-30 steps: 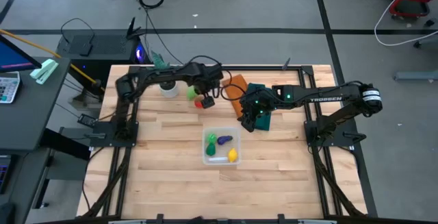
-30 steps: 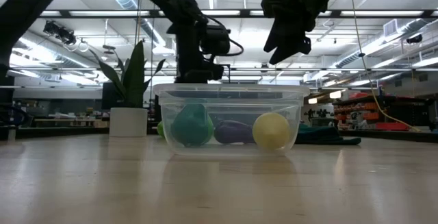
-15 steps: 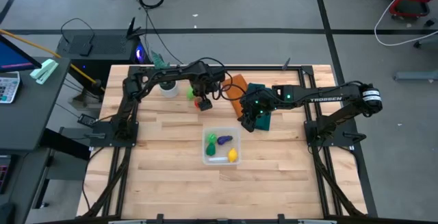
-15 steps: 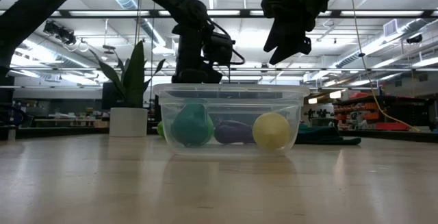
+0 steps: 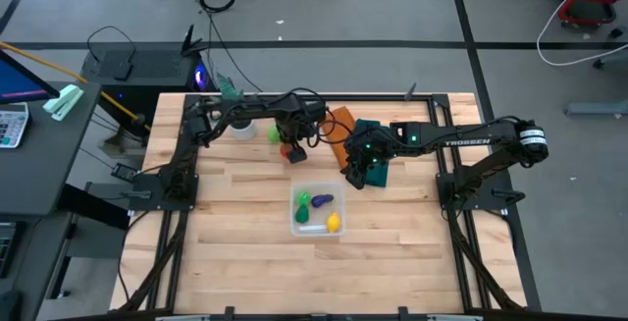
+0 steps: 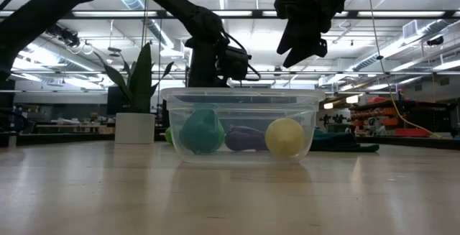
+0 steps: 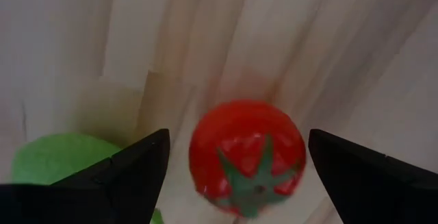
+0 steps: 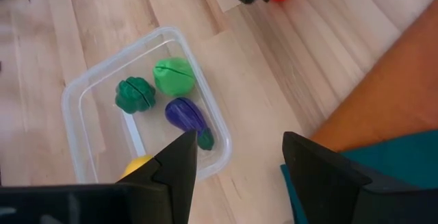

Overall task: Pick and placing Produce into tupperware
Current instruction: Put the red tomato into the transparent container

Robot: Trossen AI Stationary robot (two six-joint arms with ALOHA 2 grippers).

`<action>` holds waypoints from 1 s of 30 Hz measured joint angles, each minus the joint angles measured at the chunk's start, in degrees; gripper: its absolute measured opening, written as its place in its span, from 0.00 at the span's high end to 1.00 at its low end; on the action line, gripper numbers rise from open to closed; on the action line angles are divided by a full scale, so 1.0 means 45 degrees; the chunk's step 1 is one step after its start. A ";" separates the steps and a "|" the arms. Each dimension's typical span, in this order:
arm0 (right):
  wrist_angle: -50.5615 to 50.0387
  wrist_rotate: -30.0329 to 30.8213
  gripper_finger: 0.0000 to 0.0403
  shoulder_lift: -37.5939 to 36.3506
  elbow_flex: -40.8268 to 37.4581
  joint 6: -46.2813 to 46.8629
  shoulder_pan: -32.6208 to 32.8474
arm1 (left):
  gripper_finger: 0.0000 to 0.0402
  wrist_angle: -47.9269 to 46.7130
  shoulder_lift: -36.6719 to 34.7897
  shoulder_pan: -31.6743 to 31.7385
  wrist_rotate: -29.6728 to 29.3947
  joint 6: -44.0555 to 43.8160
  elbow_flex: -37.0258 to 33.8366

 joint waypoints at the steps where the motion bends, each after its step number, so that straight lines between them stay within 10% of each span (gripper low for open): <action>1: -0.0005 -0.0009 0.56 0.0000 0.0000 0.0012 0.0000 | 0.12 0.0008 0.0062 -0.0008 -0.0005 0.0008 -0.0008; 30: 0.0078 -0.0005 0.56 0.0000 0.0000 0.0029 -0.0010 | 0.33 0.0048 0.0386 -0.0164 0.0068 0.0490 -0.0005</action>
